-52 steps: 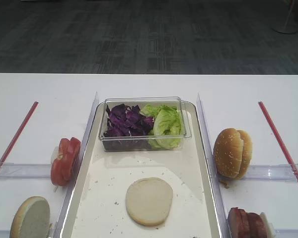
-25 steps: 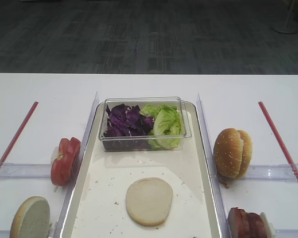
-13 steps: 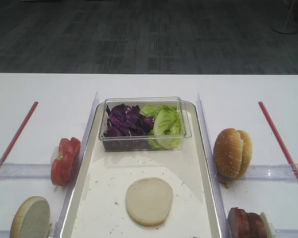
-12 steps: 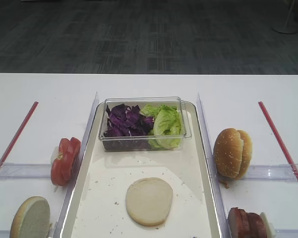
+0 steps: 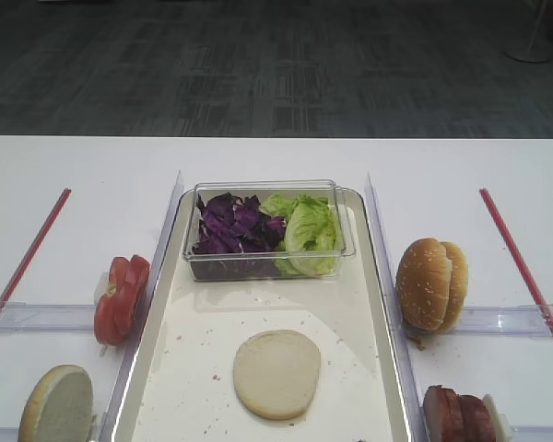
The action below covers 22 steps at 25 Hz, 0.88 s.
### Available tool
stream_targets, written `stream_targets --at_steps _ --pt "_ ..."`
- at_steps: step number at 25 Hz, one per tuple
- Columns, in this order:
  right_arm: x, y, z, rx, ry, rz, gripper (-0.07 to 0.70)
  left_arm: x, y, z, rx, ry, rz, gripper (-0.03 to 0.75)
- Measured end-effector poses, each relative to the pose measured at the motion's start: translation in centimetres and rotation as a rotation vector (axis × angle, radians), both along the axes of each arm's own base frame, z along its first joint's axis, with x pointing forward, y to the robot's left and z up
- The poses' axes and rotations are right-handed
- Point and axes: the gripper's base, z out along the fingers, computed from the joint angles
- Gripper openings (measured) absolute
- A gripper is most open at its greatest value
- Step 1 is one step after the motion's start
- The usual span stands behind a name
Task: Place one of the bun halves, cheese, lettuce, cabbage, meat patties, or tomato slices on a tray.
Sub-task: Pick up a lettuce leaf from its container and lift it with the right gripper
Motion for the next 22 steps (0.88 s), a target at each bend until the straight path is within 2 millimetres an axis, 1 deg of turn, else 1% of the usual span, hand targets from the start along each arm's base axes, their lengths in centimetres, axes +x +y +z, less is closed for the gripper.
stream_targets --at_steps 10,12,17,22 --pt "3.8 -0.2 -0.4 0.013 0.235 -0.004 0.426 0.0 0.0 0.0 0.0 0.0 0.0 0.302" --pt "4.6 -0.3 -0.2 0.01 0.267 -0.006 0.426 0.0 0.0 0.0 0.0 0.0 0.0 0.302" --pt "7.6 -0.6 0.6 0.001 0.347 -0.01 0.426 0.0 0.0 0.0 0.0 0.0 0.0 0.302" --pt "11.1 -0.8 0.6 -0.001 0.428 -0.009 0.426 0.0 0.0 0.0 0.0 0.0 0.0 0.302"
